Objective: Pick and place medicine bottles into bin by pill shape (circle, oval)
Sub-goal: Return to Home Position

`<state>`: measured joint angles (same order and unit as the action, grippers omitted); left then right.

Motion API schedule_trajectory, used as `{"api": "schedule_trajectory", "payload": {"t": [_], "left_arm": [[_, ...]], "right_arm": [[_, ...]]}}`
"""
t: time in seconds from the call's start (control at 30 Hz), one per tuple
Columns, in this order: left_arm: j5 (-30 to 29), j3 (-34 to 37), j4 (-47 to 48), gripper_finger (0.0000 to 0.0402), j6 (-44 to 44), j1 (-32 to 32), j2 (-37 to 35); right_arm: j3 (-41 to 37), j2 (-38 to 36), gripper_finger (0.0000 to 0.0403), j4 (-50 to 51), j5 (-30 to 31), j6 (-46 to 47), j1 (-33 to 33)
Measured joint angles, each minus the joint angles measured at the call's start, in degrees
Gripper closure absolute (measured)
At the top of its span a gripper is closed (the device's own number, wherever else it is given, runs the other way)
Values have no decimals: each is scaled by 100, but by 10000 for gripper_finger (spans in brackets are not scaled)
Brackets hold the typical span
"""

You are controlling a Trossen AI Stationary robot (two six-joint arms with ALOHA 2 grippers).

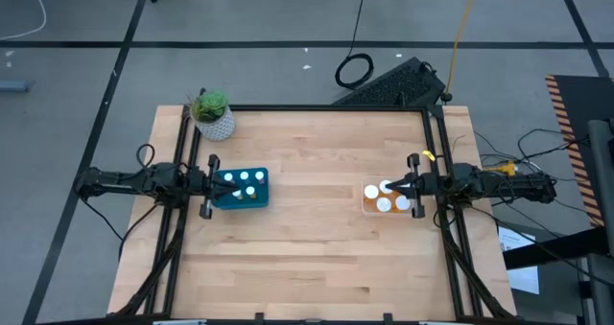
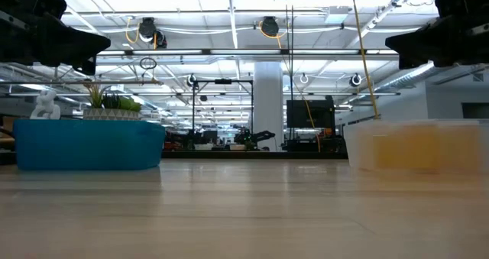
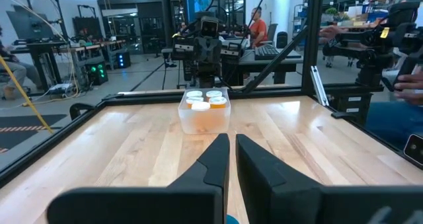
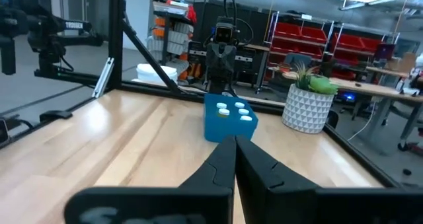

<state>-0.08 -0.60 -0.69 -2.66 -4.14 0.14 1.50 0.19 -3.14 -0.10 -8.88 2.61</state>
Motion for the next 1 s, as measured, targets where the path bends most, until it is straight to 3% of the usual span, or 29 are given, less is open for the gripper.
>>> {"api": "schedule_trajectory", "payload": {"t": [1.0], "left_arm": [[0,1,0,371,2,0,0]], "right_arm": [[0,0,403,0,0,220,2]]}}
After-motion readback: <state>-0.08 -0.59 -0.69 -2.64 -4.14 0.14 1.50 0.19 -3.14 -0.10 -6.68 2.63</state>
